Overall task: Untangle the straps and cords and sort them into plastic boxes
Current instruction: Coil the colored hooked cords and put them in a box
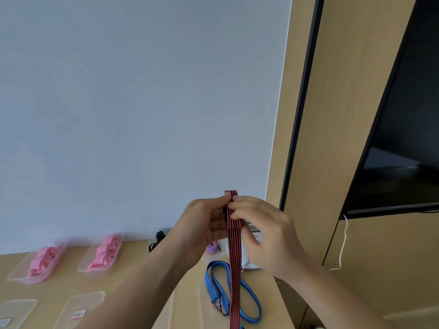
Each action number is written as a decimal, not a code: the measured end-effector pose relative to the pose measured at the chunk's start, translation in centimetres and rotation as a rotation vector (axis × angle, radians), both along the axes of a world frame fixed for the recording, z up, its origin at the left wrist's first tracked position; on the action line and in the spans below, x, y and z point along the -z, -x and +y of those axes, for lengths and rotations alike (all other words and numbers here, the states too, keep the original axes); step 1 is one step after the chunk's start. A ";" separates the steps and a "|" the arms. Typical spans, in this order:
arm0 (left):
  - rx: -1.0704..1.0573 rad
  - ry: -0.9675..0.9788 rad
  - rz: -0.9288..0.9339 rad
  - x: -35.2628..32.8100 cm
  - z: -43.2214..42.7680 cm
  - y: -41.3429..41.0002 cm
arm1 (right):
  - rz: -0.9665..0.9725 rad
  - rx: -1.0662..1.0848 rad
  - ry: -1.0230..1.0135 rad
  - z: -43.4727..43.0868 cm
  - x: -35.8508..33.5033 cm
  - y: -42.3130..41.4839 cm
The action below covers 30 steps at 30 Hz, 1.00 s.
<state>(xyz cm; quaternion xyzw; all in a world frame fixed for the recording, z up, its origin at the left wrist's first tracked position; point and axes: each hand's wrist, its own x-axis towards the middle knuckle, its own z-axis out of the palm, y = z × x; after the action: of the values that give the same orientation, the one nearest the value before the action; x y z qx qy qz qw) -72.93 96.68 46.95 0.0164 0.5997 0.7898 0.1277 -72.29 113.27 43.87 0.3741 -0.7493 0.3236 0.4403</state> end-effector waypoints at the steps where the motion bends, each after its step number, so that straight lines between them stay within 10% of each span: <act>1: -0.008 0.005 0.006 0.1 -0.1 0.0 | -0.010 -0.009 -0.020 0.1 0.1 -0.3; 14: -0.032 0.220 0.245 0.1 0.3 -1.5 | -0.784 -0.130 0.137 0.8 -2.1 -0.4; 30: 0.095 0.254 0.018 1.6 0.6 -2.2 | -0.631 -0.158 0.292 1.5 -2.9 -0.6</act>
<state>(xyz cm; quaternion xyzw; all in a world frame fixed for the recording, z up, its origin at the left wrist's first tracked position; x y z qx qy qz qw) -70.71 97.27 45.40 0.0357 0.6946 0.7003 0.1606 -71.73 114.73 46.75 0.2458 -0.7630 0.5599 0.2097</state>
